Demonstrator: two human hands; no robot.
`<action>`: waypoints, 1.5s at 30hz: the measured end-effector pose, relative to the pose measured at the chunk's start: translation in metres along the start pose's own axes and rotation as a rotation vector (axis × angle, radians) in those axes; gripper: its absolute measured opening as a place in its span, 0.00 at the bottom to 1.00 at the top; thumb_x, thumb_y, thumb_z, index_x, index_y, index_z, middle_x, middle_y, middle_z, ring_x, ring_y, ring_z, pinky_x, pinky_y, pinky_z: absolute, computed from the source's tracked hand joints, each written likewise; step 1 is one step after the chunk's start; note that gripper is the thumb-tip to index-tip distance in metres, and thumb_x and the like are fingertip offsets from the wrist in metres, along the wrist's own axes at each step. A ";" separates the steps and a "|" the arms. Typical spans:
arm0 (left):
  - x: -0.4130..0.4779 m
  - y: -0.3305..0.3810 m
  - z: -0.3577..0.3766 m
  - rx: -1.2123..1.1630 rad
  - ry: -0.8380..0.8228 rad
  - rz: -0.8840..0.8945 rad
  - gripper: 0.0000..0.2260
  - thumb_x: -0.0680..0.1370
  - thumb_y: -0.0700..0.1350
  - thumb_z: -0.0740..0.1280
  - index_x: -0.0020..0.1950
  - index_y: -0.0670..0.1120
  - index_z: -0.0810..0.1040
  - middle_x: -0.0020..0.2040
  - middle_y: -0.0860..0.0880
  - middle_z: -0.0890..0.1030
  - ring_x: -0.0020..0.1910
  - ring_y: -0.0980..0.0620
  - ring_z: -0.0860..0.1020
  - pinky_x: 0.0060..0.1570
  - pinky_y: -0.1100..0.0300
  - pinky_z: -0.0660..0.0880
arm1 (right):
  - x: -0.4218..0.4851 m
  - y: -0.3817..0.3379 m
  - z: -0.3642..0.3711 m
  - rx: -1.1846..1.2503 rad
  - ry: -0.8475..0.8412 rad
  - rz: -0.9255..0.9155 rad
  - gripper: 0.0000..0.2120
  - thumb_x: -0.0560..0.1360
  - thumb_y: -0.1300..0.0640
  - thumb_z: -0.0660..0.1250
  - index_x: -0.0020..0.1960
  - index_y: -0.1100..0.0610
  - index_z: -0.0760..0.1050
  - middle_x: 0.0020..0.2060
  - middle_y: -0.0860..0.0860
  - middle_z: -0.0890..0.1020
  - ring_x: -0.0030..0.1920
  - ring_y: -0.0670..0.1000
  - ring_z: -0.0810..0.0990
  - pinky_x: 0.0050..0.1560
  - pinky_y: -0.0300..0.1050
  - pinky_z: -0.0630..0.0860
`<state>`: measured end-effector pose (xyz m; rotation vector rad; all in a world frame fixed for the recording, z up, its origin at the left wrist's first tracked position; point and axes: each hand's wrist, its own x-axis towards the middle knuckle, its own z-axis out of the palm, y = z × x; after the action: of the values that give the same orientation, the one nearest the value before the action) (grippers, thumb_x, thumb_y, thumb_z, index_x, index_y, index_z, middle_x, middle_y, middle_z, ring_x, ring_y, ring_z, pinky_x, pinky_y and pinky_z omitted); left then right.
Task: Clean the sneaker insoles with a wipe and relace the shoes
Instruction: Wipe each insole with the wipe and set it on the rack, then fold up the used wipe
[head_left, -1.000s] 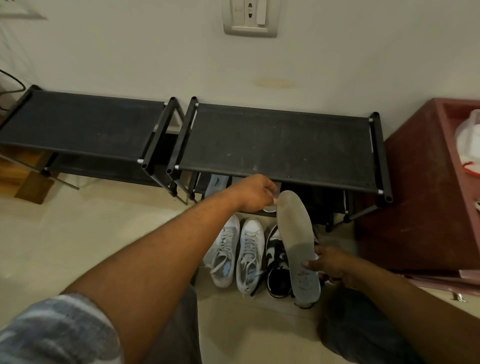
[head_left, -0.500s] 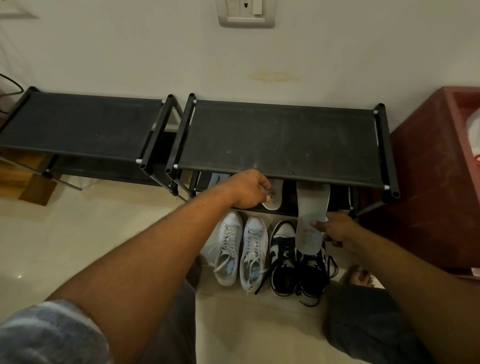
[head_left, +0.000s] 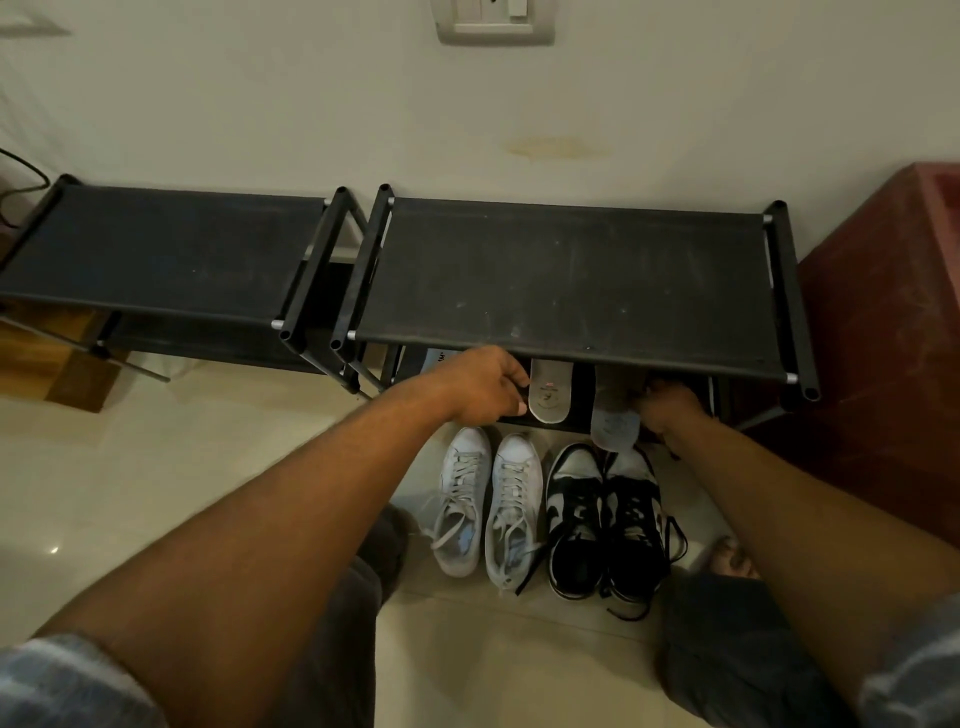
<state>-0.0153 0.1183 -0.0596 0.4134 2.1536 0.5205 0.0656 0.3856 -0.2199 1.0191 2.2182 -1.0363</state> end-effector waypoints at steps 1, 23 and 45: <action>0.000 -0.001 0.000 0.002 -0.001 -0.003 0.19 0.81 0.44 0.74 0.72 0.50 0.79 0.60 0.51 0.85 0.64 0.52 0.81 0.70 0.50 0.75 | 0.007 -0.001 0.003 -0.038 0.012 -0.009 0.23 0.84 0.50 0.64 0.74 0.61 0.72 0.72 0.61 0.75 0.70 0.63 0.75 0.72 0.55 0.71; 0.002 -0.001 0.000 0.010 -0.056 -0.012 0.21 0.82 0.45 0.73 0.75 0.50 0.77 0.59 0.54 0.86 0.64 0.55 0.81 0.70 0.52 0.74 | 0.049 0.003 0.014 -0.401 0.215 -0.066 0.23 0.86 0.49 0.61 0.75 0.61 0.69 0.74 0.62 0.71 0.73 0.64 0.70 0.75 0.55 0.65; -0.004 -0.001 -0.004 -0.001 -0.007 0.046 0.15 0.80 0.45 0.75 0.67 0.51 0.82 0.57 0.52 0.86 0.62 0.51 0.82 0.69 0.49 0.76 | -0.041 -0.007 0.008 -0.101 0.250 -0.097 0.13 0.81 0.56 0.69 0.60 0.65 0.80 0.58 0.63 0.83 0.59 0.65 0.81 0.50 0.47 0.73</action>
<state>-0.0162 0.1149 -0.0555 0.4651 2.1410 0.5451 0.0858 0.3591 -0.1942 1.0543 2.5161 -0.8661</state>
